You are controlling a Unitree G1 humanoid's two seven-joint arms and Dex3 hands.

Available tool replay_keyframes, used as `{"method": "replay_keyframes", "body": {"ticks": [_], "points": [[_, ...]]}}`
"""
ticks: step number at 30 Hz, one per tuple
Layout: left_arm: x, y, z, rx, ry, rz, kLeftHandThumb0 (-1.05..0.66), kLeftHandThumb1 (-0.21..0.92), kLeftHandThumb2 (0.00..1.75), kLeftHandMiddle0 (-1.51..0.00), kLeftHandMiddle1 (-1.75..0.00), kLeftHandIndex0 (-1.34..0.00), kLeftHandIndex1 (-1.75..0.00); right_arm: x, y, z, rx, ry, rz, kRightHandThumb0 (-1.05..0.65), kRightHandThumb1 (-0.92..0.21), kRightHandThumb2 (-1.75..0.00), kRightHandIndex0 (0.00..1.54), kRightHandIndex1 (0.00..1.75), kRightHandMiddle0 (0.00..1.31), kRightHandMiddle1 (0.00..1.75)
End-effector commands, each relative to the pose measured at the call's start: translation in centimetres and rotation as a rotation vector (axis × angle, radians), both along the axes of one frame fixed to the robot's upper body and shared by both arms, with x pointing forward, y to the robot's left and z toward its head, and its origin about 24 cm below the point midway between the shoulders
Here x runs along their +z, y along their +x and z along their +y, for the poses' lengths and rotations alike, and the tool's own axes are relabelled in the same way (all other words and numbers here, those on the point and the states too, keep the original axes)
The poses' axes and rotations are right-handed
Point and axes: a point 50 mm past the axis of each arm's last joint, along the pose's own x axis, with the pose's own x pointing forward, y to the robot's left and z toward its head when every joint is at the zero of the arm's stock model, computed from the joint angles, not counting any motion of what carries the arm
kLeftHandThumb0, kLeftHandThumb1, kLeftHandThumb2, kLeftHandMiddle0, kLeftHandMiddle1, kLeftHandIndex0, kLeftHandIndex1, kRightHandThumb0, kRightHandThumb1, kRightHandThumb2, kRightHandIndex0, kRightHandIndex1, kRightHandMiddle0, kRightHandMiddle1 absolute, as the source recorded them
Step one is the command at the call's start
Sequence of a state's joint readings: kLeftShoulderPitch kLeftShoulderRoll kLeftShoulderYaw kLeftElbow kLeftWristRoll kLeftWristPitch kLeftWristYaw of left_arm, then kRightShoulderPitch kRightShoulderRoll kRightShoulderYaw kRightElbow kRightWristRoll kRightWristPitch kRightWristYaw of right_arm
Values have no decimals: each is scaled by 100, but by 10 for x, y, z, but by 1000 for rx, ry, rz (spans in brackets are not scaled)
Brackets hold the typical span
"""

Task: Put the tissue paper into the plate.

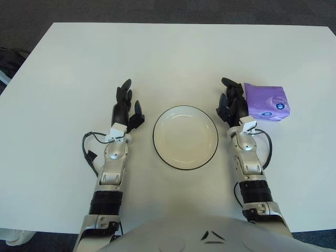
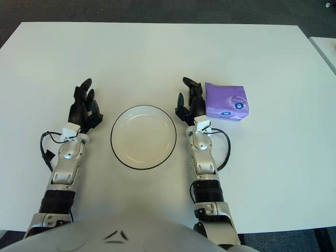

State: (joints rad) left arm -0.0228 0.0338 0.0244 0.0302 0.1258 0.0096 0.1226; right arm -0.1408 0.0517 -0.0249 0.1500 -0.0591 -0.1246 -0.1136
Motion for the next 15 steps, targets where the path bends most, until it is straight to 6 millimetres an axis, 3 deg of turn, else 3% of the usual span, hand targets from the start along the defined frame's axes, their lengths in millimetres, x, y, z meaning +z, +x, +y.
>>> {"method": "replay_keyframes", "body": {"ticks": [1,15], "points": [[-24,-12,2,18,-10,128,-75,92,93,-30,0,0,-50,-46,-20,-8,-22,11,236,-60,-92,-83,46,0,0,80],[-25,-12,-1,23,-9,128,-74,92,93,-31,0,0,-51,-43,-18,-11,-20,4,217,-60,-92,-83,46,0,0,80]]}}
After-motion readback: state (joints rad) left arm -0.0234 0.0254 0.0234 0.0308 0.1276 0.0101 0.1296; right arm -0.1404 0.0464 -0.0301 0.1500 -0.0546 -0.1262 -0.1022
